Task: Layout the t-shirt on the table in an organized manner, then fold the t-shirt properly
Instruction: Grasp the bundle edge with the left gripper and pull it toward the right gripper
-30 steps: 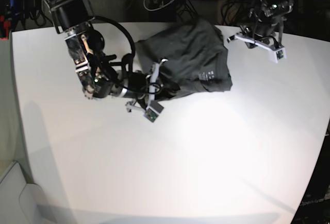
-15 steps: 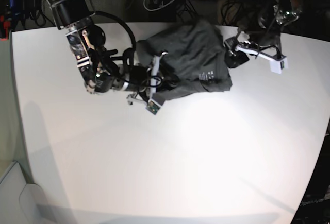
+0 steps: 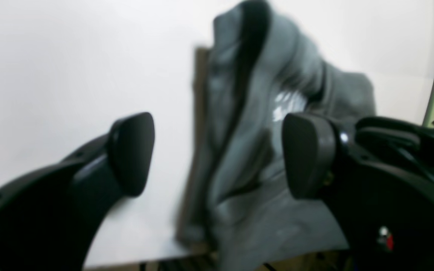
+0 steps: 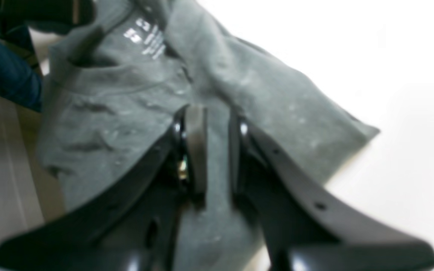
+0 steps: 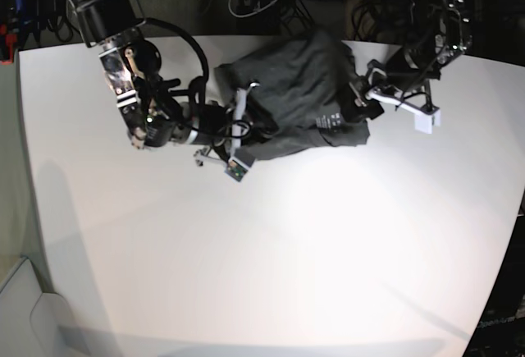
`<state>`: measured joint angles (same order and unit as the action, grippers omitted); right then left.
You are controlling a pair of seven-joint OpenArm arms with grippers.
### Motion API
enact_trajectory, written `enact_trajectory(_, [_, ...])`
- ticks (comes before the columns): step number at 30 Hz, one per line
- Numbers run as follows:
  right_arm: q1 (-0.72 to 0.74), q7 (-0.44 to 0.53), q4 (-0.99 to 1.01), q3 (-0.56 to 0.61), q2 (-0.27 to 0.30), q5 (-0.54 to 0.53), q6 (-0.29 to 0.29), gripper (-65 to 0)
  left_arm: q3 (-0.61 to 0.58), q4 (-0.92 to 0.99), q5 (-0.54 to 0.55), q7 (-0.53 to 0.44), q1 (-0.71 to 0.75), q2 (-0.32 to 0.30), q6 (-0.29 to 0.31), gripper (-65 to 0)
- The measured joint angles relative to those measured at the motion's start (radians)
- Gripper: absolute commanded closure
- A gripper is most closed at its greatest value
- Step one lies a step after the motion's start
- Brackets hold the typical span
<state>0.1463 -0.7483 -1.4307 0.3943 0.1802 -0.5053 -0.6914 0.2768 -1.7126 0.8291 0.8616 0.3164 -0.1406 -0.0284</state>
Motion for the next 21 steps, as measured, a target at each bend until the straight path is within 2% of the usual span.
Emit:
enact_trajectory(8, [0.008, 0.0, -0.003, -0.011, 0.01, -0.002, 0.0, -9.6, -0.108, 0.124, 0.029, -0.038, -0.077, -0.008, 0.023, -51.3])
enact_trajectory(12, [0.008, -0.001, -0.005, -0.123, 0.008, -0.003, 0.0, -9.6, -0.15, 0.15, 0.037, -0.054, -0.093, -0.011, 0.034, -49.1])
enact_trajectory(14, [0.006, -0.003, -0.014, -0.176, 0.008, -0.002, 0.0, -9.7, -0.185, 0.169, 0.036, -0.054, -0.11, -0.034, 0.033, -40.8])
enact_trajectory(19, [-0.004, -0.001, -0.096, -0.343, 0.006, -0.011, 0.0, -9.7, -0.237, 0.229, 0.04, -0.038, -0.148, -0.049, 0.029, -2.2])
enact_trajectory(21, [-0.014, -0.029, -0.114, -0.413, 0.008, -0.013, -0.001, -9.7, -0.24, 0.255, 0.05, -0.013, -0.173, -0.058, 0.033, 0.0])
